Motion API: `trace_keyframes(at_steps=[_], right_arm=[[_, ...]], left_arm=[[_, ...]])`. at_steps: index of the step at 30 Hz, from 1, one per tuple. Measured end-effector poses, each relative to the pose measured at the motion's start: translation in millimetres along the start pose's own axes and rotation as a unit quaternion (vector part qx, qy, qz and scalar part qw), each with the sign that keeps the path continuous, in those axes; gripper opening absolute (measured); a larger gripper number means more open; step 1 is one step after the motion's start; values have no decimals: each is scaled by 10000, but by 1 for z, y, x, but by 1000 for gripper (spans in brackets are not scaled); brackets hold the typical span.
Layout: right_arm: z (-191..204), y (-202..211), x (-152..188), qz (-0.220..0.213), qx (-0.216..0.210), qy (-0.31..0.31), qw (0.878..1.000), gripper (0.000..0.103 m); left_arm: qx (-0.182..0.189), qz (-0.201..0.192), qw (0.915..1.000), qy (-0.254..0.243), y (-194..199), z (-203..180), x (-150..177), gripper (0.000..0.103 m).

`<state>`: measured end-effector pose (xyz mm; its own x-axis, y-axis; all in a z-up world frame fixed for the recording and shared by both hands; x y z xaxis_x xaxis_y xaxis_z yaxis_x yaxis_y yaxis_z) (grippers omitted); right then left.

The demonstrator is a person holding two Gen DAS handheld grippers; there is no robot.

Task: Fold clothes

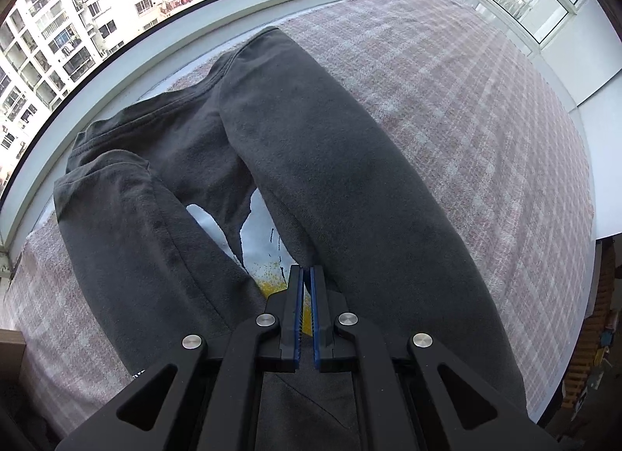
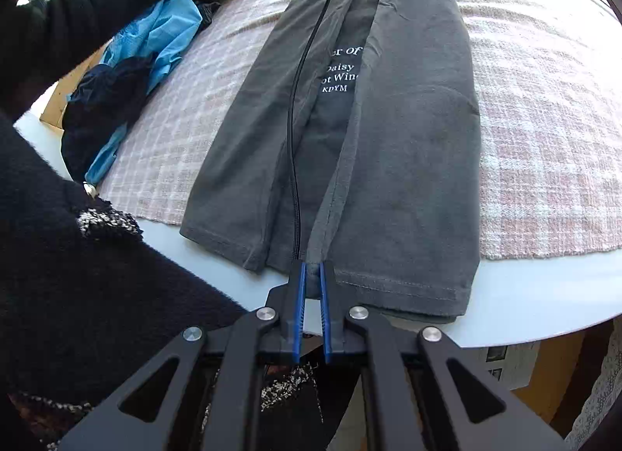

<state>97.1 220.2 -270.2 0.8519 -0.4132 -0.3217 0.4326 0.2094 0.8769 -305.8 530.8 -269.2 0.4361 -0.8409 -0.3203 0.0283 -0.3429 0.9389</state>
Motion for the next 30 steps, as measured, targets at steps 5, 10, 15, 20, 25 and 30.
trace_keyframes(at_steps=[5,10,15,20,25,30], right_arm=[[0,8,-2,-78,-89,-72,9999,7],[-2,-9,2,104,3,-34,9999,7],[-1,-17,2,177,9,24,9998,7],[-3,-19,4,200,7,33,9998,7],[-5,-20,5,195,-28,-33,9998,7],[-6,-21,4,235,-62,-27,9997,7]], left_arm=[[-196,-206,9996,-87,28,10,-10,2],[-2,-82,9996,255,17,28,-9,2],[323,-37,9950,940,-16,40,-15,15],[401,-40,9925,1152,-24,38,-29,17],[337,-123,9931,1120,-11,38,-38,26],[448,-177,9917,1192,-1,45,-42,32]])
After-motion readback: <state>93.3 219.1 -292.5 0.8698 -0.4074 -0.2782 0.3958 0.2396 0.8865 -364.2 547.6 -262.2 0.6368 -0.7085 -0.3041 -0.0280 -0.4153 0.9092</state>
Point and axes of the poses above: each gripper's, at about its wrist camera, not at the fingertips, and y roughly against the way its jaws point, z to its left, x to its underside, the point moved 9 cm from there along -y, roughly the way its jaws point, and after that the axes turned 4 degrees about -z, right-handed, at the moved point
